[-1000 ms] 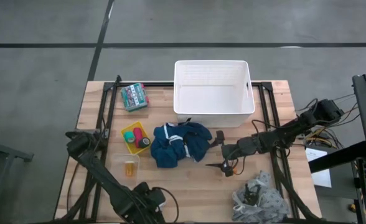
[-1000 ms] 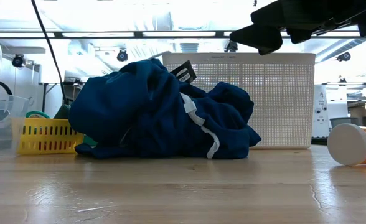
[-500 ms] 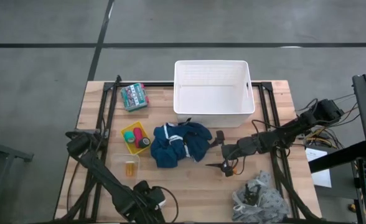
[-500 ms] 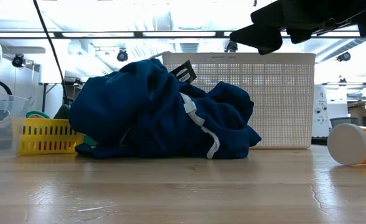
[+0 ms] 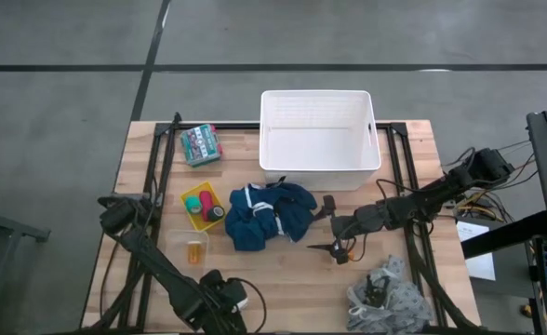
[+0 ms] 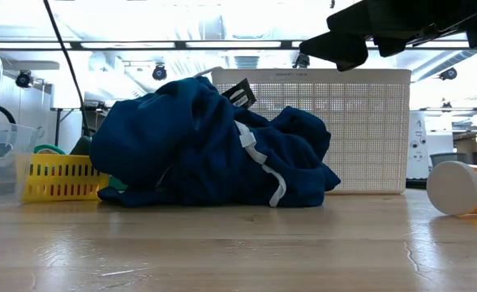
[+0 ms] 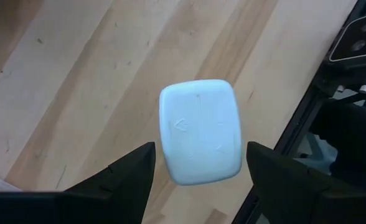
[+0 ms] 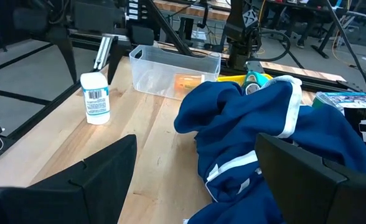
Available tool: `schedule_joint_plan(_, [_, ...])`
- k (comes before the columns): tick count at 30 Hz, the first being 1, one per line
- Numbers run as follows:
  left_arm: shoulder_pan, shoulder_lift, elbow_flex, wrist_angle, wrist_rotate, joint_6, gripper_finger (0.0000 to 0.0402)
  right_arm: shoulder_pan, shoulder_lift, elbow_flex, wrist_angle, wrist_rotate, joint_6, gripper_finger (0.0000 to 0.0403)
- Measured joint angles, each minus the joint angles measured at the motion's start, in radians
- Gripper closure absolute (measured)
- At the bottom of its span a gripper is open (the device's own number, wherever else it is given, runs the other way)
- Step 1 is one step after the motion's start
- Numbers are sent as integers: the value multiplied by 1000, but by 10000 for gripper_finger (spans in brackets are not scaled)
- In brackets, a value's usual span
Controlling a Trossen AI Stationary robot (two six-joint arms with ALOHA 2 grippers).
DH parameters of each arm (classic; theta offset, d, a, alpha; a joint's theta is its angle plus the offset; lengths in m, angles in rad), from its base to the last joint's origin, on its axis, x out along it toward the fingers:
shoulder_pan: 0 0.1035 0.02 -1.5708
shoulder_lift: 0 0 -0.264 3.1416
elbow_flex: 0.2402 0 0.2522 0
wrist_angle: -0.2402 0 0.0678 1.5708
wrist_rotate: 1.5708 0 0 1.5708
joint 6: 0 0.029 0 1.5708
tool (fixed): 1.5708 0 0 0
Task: Pick & place medical supplies in basket/bin
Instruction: Put the white and blue pill bottle into the transparent bin
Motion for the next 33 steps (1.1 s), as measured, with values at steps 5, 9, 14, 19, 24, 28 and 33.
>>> schedule_joint_plan(5, [0,0,0,-1,0,0,158,0,0,0,0,0,1,78])
schedule_joint_plan(9, [1,0,0,-4,0,1,182,0,0,0,0,0,1,78])
schedule_joint_plan(14, [1,0,1,-4,0,12,204,0,0,0,0,0,2,78])
schedule_joint_plan(19, [1,0,1,-4,0,24,215,0,0,0,0,0,1,78])
schedule_joint_plan(24, [1,0,1,-4,0,26,216,0,0,0,0,0,2,78])
schedule_joint_plan(28, [1,-10,2,-4,0,8,216,0,0,0,0,0,0,78])
schedule_joint_plan(33, [0,-54,3,-31,-30,-62,217,0,0,0,0,0,0,78])
